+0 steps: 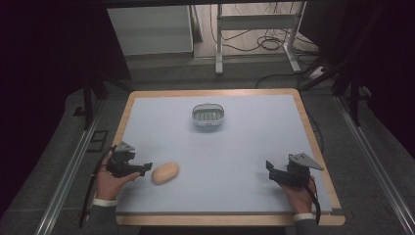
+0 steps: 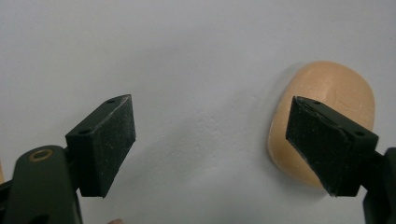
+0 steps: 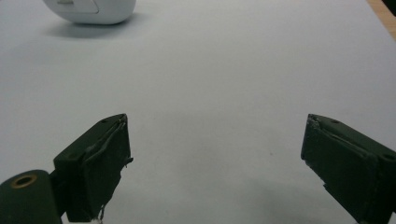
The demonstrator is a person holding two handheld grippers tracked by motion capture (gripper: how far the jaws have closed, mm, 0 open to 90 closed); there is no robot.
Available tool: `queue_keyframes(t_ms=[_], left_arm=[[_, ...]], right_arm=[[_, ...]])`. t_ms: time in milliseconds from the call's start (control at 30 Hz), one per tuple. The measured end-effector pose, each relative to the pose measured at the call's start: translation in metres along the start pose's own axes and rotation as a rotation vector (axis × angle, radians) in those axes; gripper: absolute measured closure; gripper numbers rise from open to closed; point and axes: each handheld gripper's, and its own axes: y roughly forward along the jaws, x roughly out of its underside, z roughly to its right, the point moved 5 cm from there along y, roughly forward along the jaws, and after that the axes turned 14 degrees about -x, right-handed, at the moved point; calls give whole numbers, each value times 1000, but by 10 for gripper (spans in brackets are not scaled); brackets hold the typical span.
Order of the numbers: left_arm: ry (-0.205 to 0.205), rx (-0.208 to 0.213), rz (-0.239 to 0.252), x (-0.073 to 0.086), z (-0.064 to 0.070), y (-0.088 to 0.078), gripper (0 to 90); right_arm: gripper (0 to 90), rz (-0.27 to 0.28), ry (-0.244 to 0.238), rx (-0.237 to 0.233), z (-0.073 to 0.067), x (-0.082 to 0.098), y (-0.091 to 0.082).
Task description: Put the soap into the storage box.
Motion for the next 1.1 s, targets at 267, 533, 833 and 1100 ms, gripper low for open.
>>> queue_keyframes(t_ms=[267,533,833,1100], left_arm=[[15,4,-23,-2,4,-3,174],[55,14,-24,-12,7,-13,179],[112,52,-18,-25,16,-21,179],[147,51,-15,-34,23,-26,181]], right_arm=[[84,24,18,-26,1,0,-2],[85,5,8,-33,0,0,-1],[86,9,10,-29,1,0,-1],[86,8,13,-28,1,0,-1]])
